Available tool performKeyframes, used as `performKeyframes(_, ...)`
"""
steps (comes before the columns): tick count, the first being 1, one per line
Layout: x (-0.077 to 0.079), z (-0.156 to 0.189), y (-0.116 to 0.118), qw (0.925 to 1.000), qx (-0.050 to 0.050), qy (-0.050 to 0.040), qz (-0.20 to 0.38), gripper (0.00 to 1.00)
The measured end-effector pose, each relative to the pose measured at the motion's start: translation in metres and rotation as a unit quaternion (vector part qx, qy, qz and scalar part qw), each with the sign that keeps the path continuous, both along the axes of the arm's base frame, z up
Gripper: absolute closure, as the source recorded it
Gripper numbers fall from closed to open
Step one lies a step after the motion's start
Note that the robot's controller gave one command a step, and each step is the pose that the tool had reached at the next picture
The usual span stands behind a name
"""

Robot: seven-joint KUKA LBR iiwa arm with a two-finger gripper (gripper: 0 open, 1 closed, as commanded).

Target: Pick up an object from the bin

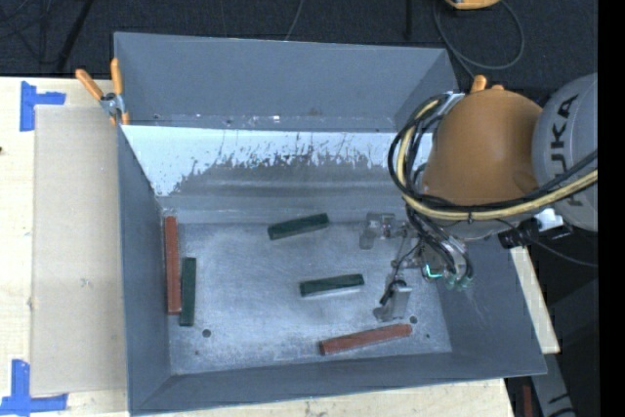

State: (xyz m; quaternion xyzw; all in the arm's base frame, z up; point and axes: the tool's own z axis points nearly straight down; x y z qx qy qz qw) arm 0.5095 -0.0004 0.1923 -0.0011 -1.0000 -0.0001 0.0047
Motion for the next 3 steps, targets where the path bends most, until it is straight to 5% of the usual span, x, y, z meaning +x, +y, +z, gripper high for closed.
performKeyframes(1, 0.048, -0.127, 0.002, 0.9993, 0.0, -0.0014, 0.037, 0.0)
performKeyframes(2, 0.049, -0.123, 0.002, 0.9993, 0.0, -0.0038, 0.036, 1.0)
performKeyframes(3, 0.062, 0.025, 0.008, 0.9998, 0.0, -0.0094, 0.018, 1.0)
